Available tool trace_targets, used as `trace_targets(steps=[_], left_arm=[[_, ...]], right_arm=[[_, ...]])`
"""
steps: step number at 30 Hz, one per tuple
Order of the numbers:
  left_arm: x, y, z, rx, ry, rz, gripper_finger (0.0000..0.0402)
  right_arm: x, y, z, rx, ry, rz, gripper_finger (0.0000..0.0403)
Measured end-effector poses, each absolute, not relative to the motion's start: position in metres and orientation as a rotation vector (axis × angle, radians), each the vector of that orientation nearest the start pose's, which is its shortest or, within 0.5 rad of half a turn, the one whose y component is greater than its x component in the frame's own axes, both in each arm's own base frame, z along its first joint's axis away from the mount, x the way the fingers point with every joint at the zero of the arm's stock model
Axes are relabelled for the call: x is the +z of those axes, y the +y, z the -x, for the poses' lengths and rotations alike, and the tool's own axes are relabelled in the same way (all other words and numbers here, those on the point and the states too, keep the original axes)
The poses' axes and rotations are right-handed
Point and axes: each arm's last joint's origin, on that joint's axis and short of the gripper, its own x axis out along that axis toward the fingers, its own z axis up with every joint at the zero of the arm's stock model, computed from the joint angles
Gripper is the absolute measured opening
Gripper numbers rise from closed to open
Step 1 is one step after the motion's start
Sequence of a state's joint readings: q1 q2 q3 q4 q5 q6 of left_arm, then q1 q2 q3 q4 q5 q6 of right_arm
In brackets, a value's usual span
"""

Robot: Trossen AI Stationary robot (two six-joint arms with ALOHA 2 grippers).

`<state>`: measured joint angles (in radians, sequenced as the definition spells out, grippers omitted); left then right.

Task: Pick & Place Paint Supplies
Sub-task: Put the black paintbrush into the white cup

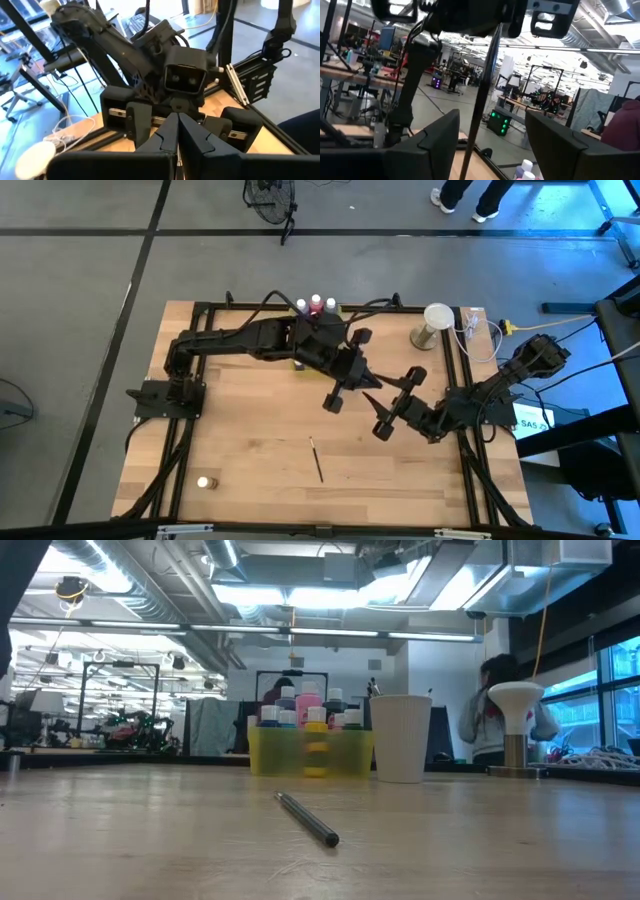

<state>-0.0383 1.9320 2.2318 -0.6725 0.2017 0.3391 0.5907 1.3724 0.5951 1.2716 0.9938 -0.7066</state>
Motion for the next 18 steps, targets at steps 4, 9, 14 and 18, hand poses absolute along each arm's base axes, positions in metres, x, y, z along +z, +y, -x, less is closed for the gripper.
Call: trace_targets(steps=[4,9,14,18], left_arm=[[0.445,-0.025,-0.418,-0.310,0.330,-0.325,0.0001],[0.445,-0.024,-0.418,-0.314,0.329,-0.333,0.0001],[0.444,-0.024,-0.418,-0.314,0.330,-0.333,0.0001],[0.445,-0.025,-0.418,-0.313,0.329,-0.328,0.0001]], right_arm=[[0.284,0.126,-0.231,-0.495,-0.217,0.295,0.0229],[0.294,0.129,-0.236,-0.492,-0.213,0.295,0.0225],[0.301,0.134,-0.244,-0.468,-0.174,0.288,0.0193],[0.303,0.137,-0.247,-0.457,-0.132,0.331,0.0147]])
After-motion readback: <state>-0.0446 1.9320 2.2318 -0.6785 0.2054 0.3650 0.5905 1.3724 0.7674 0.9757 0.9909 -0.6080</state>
